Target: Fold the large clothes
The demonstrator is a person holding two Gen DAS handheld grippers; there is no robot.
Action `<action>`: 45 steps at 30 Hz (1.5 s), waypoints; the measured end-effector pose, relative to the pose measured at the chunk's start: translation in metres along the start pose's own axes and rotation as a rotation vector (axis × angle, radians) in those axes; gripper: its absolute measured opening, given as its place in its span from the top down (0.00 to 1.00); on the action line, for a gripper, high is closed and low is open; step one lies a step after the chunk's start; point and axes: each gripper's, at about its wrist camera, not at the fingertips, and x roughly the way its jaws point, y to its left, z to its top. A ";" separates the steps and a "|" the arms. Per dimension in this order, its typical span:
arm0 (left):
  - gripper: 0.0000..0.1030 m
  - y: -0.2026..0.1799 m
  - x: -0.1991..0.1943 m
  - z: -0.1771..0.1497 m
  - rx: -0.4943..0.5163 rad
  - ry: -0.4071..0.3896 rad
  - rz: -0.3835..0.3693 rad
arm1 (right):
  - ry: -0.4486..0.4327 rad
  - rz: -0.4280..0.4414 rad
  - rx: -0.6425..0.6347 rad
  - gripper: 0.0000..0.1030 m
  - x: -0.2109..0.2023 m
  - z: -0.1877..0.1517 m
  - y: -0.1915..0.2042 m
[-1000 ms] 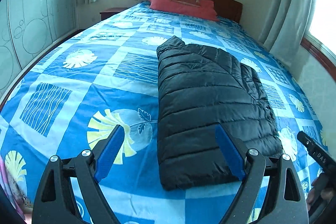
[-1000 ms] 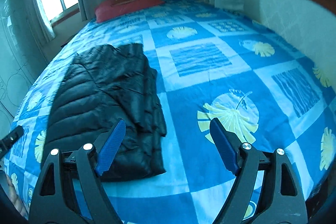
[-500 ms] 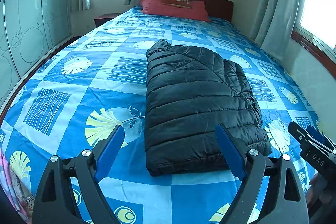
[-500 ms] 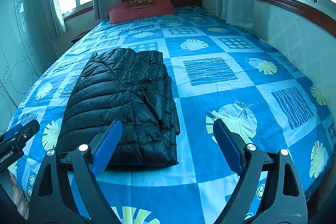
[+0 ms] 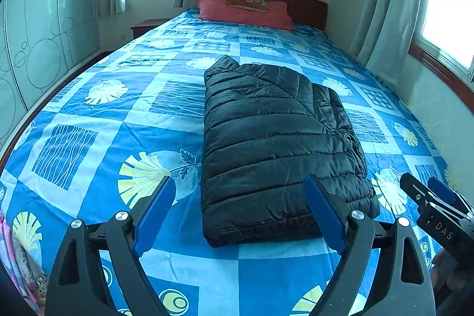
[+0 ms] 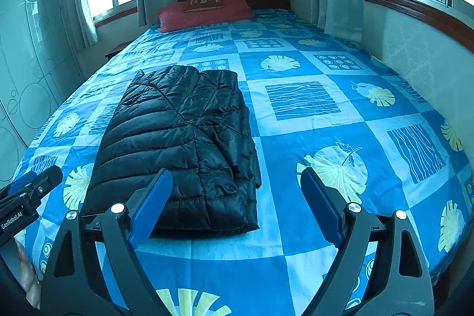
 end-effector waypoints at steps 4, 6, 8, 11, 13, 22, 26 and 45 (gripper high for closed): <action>0.15 0.000 0.000 0.000 -0.002 0.001 0.001 | -0.001 -0.001 0.000 0.14 0.000 0.000 0.000; 0.15 0.000 0.000 0.000 -0.001 0.000 0.003 | -0.001 -0.001 0.000 0.14 0.000 0.000 0.000; 0.15 0.000 -0.001 0.000 0.001 -0.002 0.003 | -0.001 0.000 0.001 0.14 0.001 -0.001 0.000; 0.15 0.000 -0.002 -0.001 0.004 -0.006 0.006 | -0.001 0.002 -0.001 0.14 0.001 -0.001 0.001; 0.15 0.000 -0.002 -0.001 0.007 -0.007 0.013 | 0.000 0.003 0.000 0.14 0.001 -0.001 0.001; 0.15 0.000 -0.004 -0.001 0.006 -0.016 0.035 | -0.002 0.004 0.002 0.14 0.001 -0.002 0.002; 0.15 -0.001 -0.005 0.000 0.006 -0.014 0.051 | -0.005 0.006 0.001 0.14 0.001 -0.002 0.003; 0.15 -0.004 -0.010 0.002 0.023 -0.023 0.070 | -0.011 0.015 -0.001 0.14 -0.002 -0.001 0.006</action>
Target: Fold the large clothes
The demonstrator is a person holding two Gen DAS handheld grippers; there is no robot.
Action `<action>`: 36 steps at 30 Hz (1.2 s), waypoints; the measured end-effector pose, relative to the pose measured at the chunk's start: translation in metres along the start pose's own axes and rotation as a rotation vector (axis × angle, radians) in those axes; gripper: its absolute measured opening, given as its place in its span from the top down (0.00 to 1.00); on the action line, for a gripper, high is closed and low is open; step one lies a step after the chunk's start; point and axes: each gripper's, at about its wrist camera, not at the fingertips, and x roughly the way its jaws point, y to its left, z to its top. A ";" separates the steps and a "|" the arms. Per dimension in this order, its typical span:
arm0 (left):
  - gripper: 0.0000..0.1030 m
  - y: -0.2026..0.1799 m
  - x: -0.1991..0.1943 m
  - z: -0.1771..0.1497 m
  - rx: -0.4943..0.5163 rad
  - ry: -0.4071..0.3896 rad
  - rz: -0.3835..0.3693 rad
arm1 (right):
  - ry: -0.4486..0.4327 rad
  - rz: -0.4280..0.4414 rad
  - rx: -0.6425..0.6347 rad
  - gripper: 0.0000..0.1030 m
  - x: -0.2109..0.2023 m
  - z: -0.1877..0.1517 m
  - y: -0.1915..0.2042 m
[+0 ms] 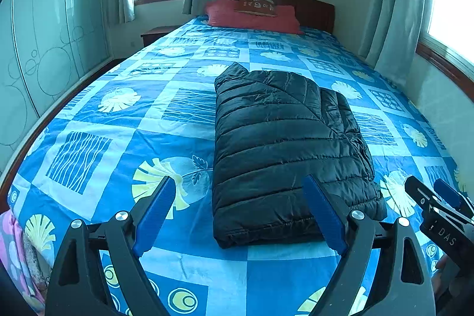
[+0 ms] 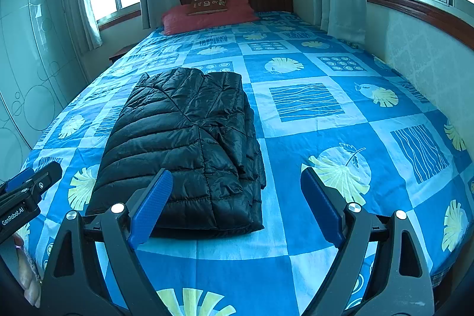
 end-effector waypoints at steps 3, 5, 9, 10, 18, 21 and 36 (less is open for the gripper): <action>0.15 -0.003 0.000 -0.001 0.015 0.000 0.000 | 0.000 0.000 -0.002 0.14 0.000 0.000 0.000; 0.15 -0.004 -0.001 -0.001 0.019 -0.004 -0.010 | 0.000 -0.001 0.000 0.14 0.000 0.000 0.000; 0.15 -0.008 -0.005 0.000 0.038 -0.017 -0.002 | -0.001 -0.001 0.000 0.14 0.000 0.000 0.000; 0.15 -0.009 -0.005 0.001 0.041 -0.017 0.000 | -0.001 0.000 -0.001 0.14 0.000 0.000 -0.001; 0.15 -0.013 -0.006 0.001 0.049 -0.022 -0.015 | -0.001 0.000 0.000 0.14 -0.001 0.000 0.001; 0.15 -0.014 -0.006 0.000 0.057 -0.021 -0.021 | -0.001 0.000 0.002 0.14 -0.001 0.000 0.001; 0.14 -0.014 0.002 -0.010 0.044 -0.014 -0.019 | 0.013 0.003 0.011 0.14 0.003 -0.005 0.003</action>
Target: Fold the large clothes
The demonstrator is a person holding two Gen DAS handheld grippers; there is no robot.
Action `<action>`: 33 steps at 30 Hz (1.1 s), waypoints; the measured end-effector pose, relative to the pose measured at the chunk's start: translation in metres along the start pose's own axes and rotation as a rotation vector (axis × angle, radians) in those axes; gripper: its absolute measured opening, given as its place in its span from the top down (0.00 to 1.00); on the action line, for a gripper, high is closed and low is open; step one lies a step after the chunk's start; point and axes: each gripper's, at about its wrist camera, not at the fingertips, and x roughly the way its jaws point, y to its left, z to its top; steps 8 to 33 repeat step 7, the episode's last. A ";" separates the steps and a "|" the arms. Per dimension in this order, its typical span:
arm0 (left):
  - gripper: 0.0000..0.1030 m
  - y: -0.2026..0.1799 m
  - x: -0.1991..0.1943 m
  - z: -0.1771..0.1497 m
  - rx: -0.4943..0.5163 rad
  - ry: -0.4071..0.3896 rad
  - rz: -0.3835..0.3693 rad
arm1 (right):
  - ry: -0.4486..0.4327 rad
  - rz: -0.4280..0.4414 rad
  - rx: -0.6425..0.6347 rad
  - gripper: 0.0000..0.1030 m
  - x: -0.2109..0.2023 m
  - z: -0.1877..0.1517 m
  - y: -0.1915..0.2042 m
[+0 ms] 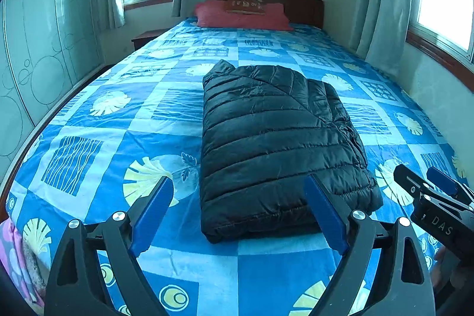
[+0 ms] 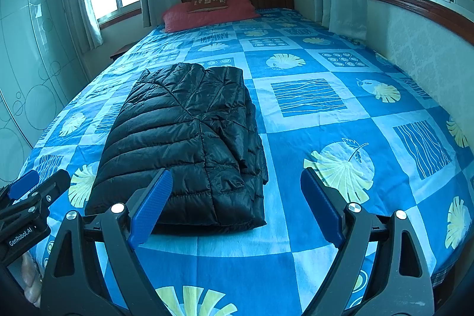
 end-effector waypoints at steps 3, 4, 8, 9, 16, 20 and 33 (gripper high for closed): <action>0.14 0.007 0.008 0.001 -0.017 0.008 0.012 | -0.005 -0.005 0.012 0.14 0.003 -0.001 -0.004; 0.14 0.009 0.013 0.002 -0.021 0.024 0.013 | -0.006 -0.009 0.017 0.14 0.005 0.000 -0.006; 0.14 0.026 0.029 0.000 -0.076 0.089 0.037 | -0.001 -0.018 0.030 0.14 0.011 0.000 -0.013; 0.14 0.026 0.029 0.000 -0.076 0.089 0.037 | -0.001 -0.018 0.030 0.14 0.011 0.000 -0.013; 0.14 0.026 0.029 0.000 -0.076 0.089 0.037 | -0.001 -0.018 0.030 0.14 0.011 0.000 -0.013; 0.14 0.026 0.029 0.000 -0.076 0.089 0.037 | -0.001 -0.018 0.030 0.14 0.011 0.000 -0.013; 0.14 0.026 0.029 0.000 -0.076 0.089 0.037 | -0.001 -0.018 0.030 0.14 0.011 0.000 -0.013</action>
